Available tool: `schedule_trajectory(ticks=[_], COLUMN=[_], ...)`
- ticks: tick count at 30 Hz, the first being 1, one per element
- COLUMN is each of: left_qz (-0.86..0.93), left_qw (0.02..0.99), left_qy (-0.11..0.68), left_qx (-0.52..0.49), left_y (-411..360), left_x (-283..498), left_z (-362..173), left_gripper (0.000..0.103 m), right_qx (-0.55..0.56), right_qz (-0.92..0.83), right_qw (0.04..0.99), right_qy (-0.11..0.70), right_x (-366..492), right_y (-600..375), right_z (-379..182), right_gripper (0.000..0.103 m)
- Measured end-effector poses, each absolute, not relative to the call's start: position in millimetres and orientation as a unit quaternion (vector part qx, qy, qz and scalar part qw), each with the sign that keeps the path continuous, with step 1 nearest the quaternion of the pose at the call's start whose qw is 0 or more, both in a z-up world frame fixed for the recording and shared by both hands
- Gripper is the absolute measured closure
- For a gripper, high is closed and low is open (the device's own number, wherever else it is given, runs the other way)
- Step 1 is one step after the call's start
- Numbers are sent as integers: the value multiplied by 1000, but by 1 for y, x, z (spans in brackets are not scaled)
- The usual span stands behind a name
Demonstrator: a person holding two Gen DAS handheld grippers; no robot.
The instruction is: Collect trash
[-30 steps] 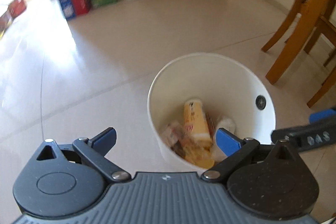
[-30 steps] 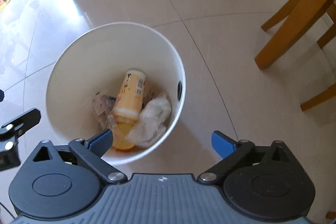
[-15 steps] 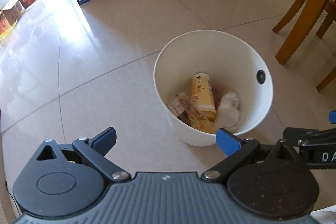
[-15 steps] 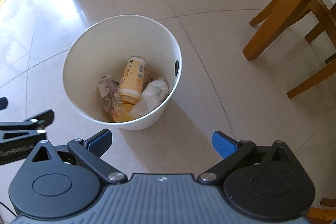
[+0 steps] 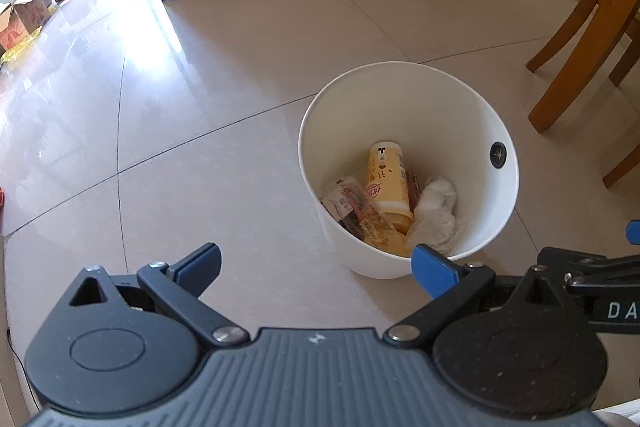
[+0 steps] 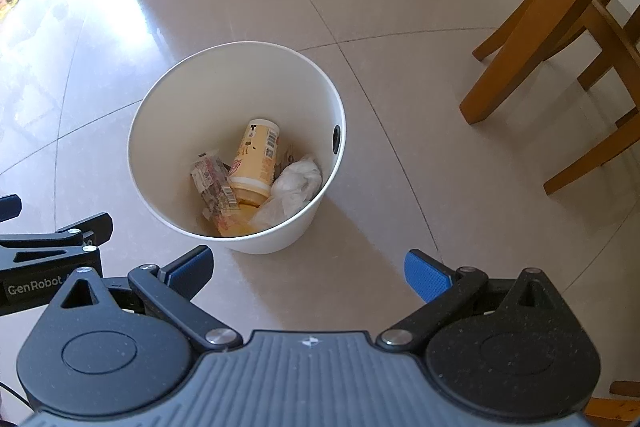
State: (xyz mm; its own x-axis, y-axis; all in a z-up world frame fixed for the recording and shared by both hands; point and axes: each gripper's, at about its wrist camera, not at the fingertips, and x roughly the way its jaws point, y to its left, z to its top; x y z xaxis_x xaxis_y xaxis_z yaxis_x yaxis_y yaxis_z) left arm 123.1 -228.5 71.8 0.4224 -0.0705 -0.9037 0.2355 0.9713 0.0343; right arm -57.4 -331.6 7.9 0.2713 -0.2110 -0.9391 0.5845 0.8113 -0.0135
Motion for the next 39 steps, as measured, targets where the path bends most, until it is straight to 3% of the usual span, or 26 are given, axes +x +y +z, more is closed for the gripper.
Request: schedule_trajectory(ticks=[39], left_qz=[-90], left_qw=[837], left_qy=[535], left_qx=[68], left_y=[-227], left_x=[125], left_z=[74], left_gripper=[2], right_qx=[175], right_qz=[-257], right_qw=[780], right_qy=[543], right_x=[-57], right_y=[-333], right_z=[11], right_gripper=[0])
